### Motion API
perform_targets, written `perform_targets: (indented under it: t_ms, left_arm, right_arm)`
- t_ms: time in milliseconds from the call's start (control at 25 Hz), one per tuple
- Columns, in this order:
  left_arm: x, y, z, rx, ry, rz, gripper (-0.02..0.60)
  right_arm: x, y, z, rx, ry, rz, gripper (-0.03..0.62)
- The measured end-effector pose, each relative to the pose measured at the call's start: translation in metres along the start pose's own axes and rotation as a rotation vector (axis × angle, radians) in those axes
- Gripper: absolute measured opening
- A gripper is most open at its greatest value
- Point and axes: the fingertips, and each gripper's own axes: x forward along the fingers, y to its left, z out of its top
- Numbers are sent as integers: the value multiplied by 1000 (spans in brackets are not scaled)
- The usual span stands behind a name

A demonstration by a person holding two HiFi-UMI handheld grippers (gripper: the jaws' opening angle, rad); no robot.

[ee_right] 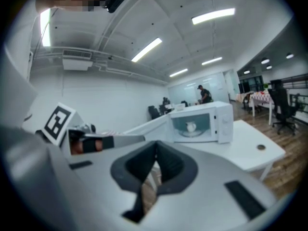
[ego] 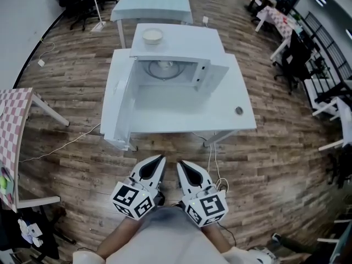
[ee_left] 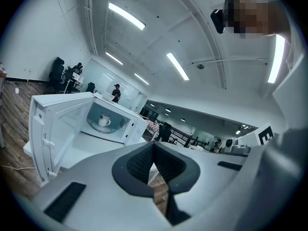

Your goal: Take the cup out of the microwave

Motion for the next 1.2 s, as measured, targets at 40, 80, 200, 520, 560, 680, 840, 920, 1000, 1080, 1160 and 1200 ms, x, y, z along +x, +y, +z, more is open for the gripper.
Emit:
perform_targets:
  t_ms: [40, 80, 200, 520, 560, 680, 840, 920, 1000, 1080, 1160, 1200]
  left_arm:
    - [1, 3, 3, 2, -2, -4, 8]
    - [1, 5, 6, 3, -4, -9, 8]
    - [2, 12, 13, 7, -9, -23, 8]
    - [4, 20, 17, 28, -8, -50, 8]
    - [3, 20, 17, 27, -9, -51, 8]
    - [4, 19, 18, 21, -13, -58, 8]
    - [7, 20, 19, 19, -13, -66, 8]
    - [9, 21, 20, 17, -14, -61, 8]
    - [12, 23, 21, 17, -16, -54, 8]
    - [17, 26, 23, 17, -17, -43, 8]
    - [22, 30, 25, 15, -16, -32, 8]
    - [25, 31, 26, 14, -13, -28, 8]
  right_arm:
    - [3, 0, 2, -4, -3, -4, 21]
    - [6, -1, 4, -7, -6, -10, 21]
    - [13, 1, 8, -9, -11, -22, 21]
    - [26, 2, 13, -17, -29, -47, 21]
    - [27, 3, 14, -19, -30, -48, 21]
    - [29, 4, 16, -25, -38, -53, 21]
    - [33, 3, 17, -25, -37, -53, 21]
    - [35, 2, 17, -24, -33, -44, 22]
    - [38, 0, 17, -22, -31, -36, 23]
    - [43, -4, 18, -20, -28, -26, 21]
    - [49, -8, 20, -15, -25, -17, 21]
    - [51, -10, 21, -12, -24, -14, 22]
